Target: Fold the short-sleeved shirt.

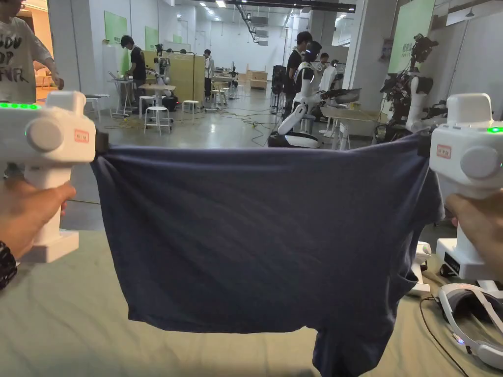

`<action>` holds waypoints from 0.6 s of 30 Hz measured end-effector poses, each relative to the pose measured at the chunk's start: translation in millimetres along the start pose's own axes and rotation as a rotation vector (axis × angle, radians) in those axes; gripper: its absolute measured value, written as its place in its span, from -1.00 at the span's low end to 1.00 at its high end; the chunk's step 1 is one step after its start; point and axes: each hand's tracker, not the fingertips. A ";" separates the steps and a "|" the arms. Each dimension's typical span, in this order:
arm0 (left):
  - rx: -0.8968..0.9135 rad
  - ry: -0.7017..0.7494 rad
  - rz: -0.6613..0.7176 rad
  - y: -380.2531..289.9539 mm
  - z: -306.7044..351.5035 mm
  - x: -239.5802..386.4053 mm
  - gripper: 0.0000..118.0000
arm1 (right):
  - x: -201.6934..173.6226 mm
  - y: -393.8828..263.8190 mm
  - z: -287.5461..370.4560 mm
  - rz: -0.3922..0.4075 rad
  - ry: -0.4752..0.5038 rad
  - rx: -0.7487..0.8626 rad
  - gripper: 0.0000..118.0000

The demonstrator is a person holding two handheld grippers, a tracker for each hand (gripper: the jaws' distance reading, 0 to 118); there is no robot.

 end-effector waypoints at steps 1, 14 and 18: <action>-0.019 0.000 0.003 -15.8 -1.0 -1.1 -0.89 | -0.5 -12.4 4.0 0.001 0.005 -0.016 -0.96; -0.188 -0.096 0.125 -223.0 81.0 -11.4 -0.89 | 10.3 -175.0 107.2 0.032 0.027 -0.201 -0.96; -0.212 -0.121 0.121 -245.4 131.1 -14.7 -0.89 | 19.6 -190.9 143.9 0.044 0.035 -0.225 -0.96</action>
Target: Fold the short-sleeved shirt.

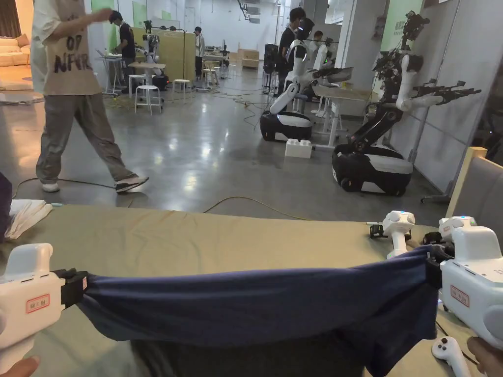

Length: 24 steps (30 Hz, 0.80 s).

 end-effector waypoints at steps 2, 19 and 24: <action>-0.001 -0.007 0.007 -9.1 22.3 -0.9 -0.89 | 2.0 -8.0 17.2 0.009 -0.001 -0.011 -0.96; -0.315 0.007 -0.041 -135.7 52.0 -18.8 -0.89 | -16.5 -167.0 94.0 0.100 0.044 -0.432 -0.96; -0.490 0.004 -0.067 -175.7 38.8 -25.0 -0.89 | -15.7 -219.9 96.1 0.082 0.076 -0.600 -0.96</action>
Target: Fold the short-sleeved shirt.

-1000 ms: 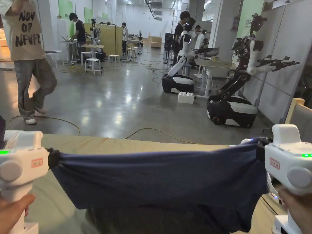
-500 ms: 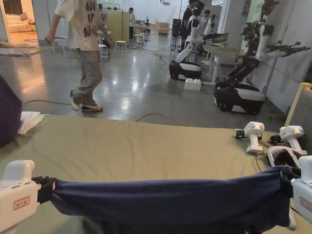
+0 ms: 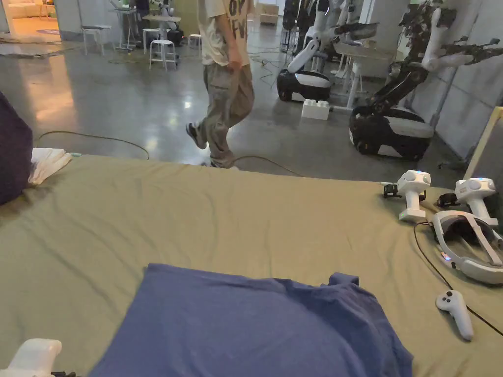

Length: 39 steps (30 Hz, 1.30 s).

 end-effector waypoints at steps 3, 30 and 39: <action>-0.109 -0.002 0.006 -14.8 -19.9 -2.5 -0.89 | -2.7 -14.1 -11.2 0.015 0.012 -0.063 -0.96; 0.293 0.081 -0.014 46.7 -8.2 37.9 -0.30 | -37.0 71.2 1.2 -0.230 -0.028 0.444 0.04; 0.728 0.193 -0.105 82.2 23.8 96.1 -0.30 | -76.7 115.0 15.6 -0.298 -0.060 0.795 -0.05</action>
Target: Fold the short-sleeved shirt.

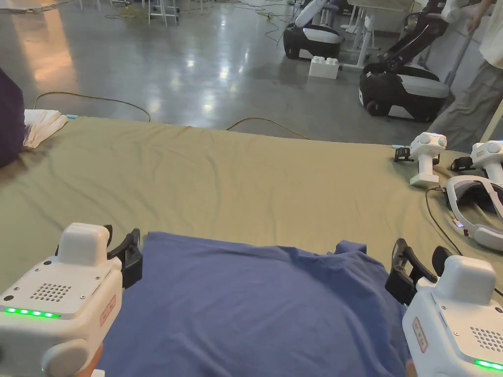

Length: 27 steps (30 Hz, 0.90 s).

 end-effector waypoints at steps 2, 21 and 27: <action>0.061 0.011 0.017 6.7 1.2 4.3 -0.32 | -10.3 3.8 -2.0 0.013 -0.025 0.026 -0.41; -0.374 -0.068 0.097 -25.0 -5.5 -45.7 -1.00 | -37.2 4.7 -10.0 0.131 0.046 -0.017 -1.00; -0.707 -0.109 0.133 -91.7 13.4 -76.0 -1.00 | -34.6 -17.2 -9.1 0.150 0.071 -0.100 -1.00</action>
